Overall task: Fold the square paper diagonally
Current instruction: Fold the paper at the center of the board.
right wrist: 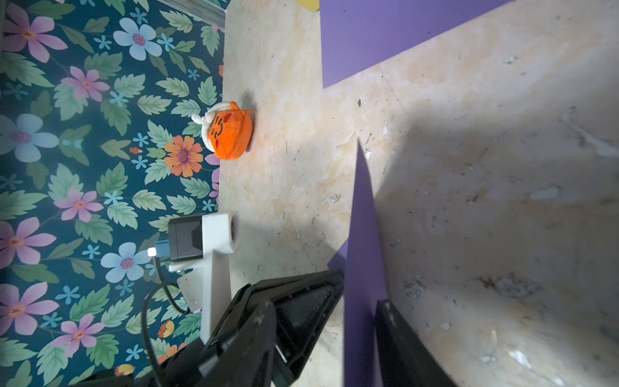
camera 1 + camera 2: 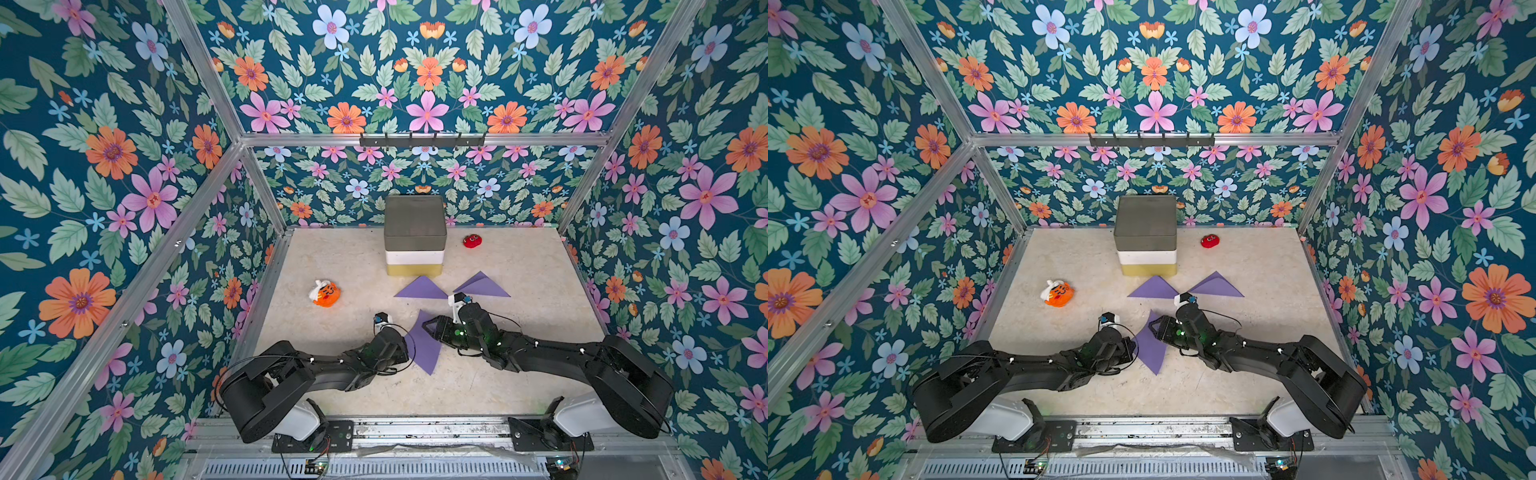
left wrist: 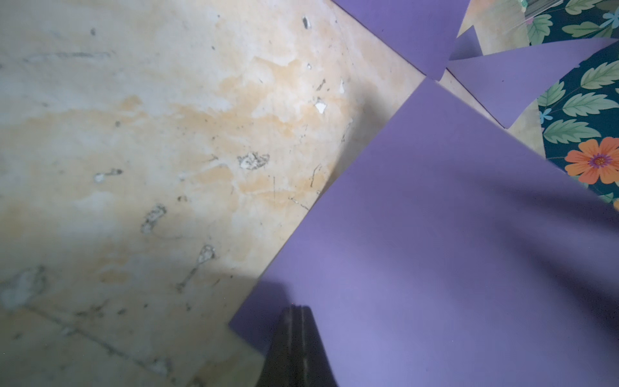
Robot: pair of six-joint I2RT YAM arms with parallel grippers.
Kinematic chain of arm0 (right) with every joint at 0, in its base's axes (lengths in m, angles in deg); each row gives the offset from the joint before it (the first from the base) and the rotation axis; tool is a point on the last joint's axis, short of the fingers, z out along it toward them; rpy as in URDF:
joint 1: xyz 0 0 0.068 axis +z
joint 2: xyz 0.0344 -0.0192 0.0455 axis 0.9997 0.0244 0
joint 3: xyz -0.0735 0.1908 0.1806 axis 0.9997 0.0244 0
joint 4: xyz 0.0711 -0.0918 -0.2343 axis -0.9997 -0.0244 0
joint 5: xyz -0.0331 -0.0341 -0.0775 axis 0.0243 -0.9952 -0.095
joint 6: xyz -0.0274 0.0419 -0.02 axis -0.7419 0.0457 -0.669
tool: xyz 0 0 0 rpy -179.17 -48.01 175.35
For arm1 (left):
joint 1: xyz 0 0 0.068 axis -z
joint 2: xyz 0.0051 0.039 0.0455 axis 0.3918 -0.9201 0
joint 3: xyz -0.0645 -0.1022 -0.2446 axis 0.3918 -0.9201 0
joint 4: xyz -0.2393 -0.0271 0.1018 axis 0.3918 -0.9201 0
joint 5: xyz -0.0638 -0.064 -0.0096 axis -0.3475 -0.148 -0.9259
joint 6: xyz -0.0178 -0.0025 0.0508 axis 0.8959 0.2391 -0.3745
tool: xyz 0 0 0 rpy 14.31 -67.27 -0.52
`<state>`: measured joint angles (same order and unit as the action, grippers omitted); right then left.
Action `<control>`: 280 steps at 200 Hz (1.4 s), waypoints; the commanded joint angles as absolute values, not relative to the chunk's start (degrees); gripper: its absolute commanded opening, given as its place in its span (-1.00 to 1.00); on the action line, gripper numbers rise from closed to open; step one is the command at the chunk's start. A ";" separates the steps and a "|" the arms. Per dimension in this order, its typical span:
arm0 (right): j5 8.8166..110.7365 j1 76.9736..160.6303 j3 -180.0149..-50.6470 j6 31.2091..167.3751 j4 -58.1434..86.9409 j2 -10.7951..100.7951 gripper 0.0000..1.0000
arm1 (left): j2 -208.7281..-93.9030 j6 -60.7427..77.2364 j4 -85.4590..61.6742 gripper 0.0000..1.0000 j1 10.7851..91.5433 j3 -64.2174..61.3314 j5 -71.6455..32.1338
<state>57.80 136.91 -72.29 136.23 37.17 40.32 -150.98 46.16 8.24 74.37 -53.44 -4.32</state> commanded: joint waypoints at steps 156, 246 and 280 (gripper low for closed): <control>46.20 135.89 -75.03 127.82 16.90 38.94 -0.56 | -150.13 46.13 0.60 -0.92 74.57 -54.11 -3.18; 45.32 134.67 -73.81 126.15 15.61 37.10 -0.78 | -150.37 46.22 0.97 -0.93 74.83 -53.98 -2.92; 46.28 134.54 -74.07 125.18 15.02 36.66 -1.00 | -150.75 45.89 3.99 -0.97 75.18 -54.08 -4.70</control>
<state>46.30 134.51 -73.80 126.92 16.21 37.17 -150.14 46.38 7.19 74.94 -53.71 -3.04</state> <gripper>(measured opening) 0.061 0.074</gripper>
